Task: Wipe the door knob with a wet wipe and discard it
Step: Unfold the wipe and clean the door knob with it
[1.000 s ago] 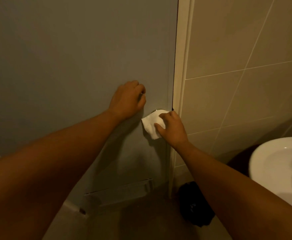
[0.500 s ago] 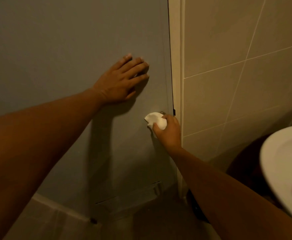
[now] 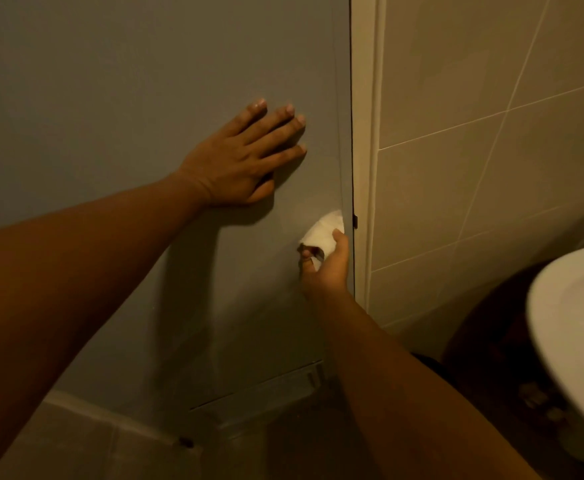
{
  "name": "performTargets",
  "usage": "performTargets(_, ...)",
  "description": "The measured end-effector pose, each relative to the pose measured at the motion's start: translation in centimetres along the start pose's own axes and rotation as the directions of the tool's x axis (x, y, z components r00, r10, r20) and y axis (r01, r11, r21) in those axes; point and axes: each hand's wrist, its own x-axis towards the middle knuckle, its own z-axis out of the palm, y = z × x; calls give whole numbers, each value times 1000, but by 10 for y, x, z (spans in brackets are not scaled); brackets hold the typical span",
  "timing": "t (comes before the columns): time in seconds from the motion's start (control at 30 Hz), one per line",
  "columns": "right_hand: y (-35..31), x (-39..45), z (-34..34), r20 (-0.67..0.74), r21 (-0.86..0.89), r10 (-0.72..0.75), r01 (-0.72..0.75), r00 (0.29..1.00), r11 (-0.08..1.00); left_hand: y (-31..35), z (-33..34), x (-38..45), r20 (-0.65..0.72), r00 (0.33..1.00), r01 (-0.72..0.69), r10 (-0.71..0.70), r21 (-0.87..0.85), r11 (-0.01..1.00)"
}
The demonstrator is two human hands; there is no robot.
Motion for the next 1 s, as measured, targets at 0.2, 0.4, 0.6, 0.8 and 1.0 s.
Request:
performTargets(0.2,-18,-5,-17,25,-514,-133,127,991,848,-1,1,0,-8,1000,-5,5,-6,1000)
performTargets(0.4,-45,1,-33,459,-825,-533,563,711,41,-1,1,1,16,1000,-3,3,-10,1000)
performTargets(0.6,-45,2,-29,836,-509,-173,617,521,-601,-1,-1,0,18,1000,-4,5,-11,1000)
performTargets(0.8,-37,9,-38,880,-418,-155,580,448,-699,0,-1,0,11,1000,-4,5,-21,1000)
performTargets(1.0,-12,-7,-7,230,-681,-570,549,789,485,0,1,0,-8,1000,-5,5,-28,1000)
